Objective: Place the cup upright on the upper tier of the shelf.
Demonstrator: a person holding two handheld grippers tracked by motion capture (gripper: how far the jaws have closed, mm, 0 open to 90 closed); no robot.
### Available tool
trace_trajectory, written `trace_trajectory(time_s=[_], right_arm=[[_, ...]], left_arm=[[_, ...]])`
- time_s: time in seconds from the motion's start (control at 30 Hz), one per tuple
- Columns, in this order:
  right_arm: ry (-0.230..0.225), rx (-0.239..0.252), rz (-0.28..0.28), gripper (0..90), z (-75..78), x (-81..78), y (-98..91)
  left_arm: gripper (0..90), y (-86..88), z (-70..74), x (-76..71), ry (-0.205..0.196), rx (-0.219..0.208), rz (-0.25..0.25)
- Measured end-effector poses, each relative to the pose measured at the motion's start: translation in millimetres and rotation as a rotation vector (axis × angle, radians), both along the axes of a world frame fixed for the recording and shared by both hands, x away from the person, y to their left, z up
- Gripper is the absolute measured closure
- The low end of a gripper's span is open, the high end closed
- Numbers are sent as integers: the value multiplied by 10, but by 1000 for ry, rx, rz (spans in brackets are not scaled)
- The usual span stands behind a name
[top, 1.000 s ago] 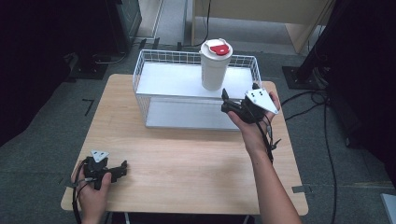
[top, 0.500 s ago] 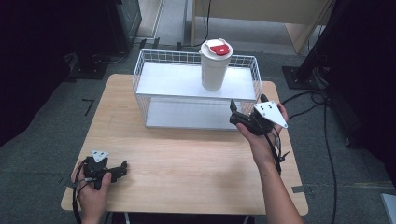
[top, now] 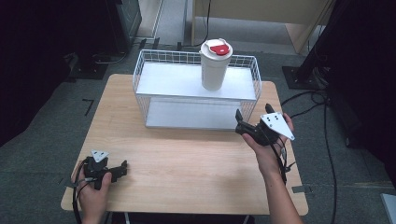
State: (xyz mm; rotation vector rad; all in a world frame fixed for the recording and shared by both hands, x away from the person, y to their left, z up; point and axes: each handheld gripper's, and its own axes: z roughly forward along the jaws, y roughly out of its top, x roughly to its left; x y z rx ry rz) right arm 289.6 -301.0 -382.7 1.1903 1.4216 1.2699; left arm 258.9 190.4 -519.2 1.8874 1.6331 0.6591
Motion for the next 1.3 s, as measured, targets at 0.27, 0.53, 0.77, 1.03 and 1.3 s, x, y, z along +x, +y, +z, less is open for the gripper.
trace_trajectory(time_s=[0.27, 0.53, 0.77, 1.03, 1.3], right_arm=[[9, 3, -15, 4, -101, -97, -116], [32, 12, -40, 4, -252, -244, -289], [56, 10, -60, 3, -393, -336, -417], [104, 23, -99, 3, -661, -462, -571], [148, 15, -119, 3, -854, -568, -674]], left_arm=[[0, 0, 1, -1, 2, 0, -1], [0, 0, 1, -1, 2, 0, -1], [0, 1, 1, -1, 2, 0, -1], [0, 0, 1, -1, 2, 0, -1], [0, 0, 1, -1, 1, 0, -1]])
